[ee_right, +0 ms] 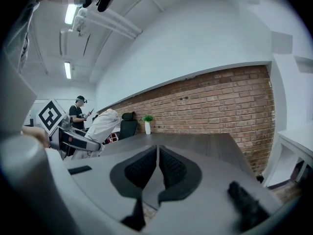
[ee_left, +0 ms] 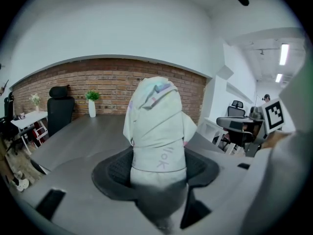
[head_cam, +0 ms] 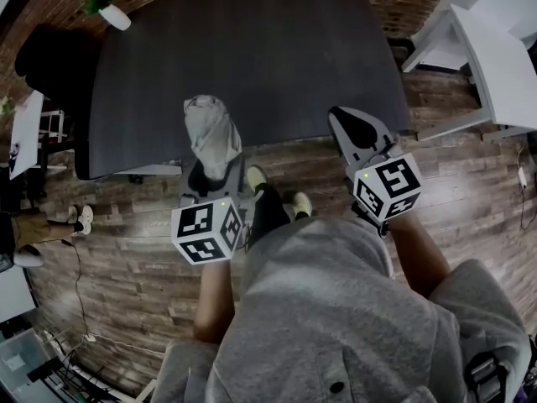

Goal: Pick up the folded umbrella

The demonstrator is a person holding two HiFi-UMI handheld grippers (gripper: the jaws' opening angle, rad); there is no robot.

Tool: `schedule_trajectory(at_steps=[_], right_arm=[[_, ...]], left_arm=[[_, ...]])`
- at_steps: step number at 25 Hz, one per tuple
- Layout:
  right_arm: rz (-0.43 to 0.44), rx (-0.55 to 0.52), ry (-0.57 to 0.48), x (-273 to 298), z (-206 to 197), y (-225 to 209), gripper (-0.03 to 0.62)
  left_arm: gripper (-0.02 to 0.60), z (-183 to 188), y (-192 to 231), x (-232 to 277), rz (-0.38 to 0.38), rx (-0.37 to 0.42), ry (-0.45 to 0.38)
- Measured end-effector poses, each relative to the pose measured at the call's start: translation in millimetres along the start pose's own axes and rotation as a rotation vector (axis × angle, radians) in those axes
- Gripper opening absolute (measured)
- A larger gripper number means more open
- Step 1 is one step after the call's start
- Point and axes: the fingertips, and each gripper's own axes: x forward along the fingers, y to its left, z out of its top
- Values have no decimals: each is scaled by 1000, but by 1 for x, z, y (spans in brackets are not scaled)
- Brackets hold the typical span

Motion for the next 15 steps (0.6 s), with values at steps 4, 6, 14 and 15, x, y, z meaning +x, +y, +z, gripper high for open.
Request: schedule_trajectory(at_steps=[4, 6, 14, 15], right_arm=[[3, 0, -4, -5, 1, 6, 31], [1, 0, -7, -7, 1, 7, 31], [-2, -8, -7, -16, -2, 13, 31], [-2, -9, -6, -18, -2, 14, 31]], left_arm=[[272, -6, 0, -6, 9, -2, 0], [272, -7, -1, -8, 8, 1, -2], [272, -11, -7, -14, -2, 11, -2], [272, -11, -8, -16, -2, 12, -2]])
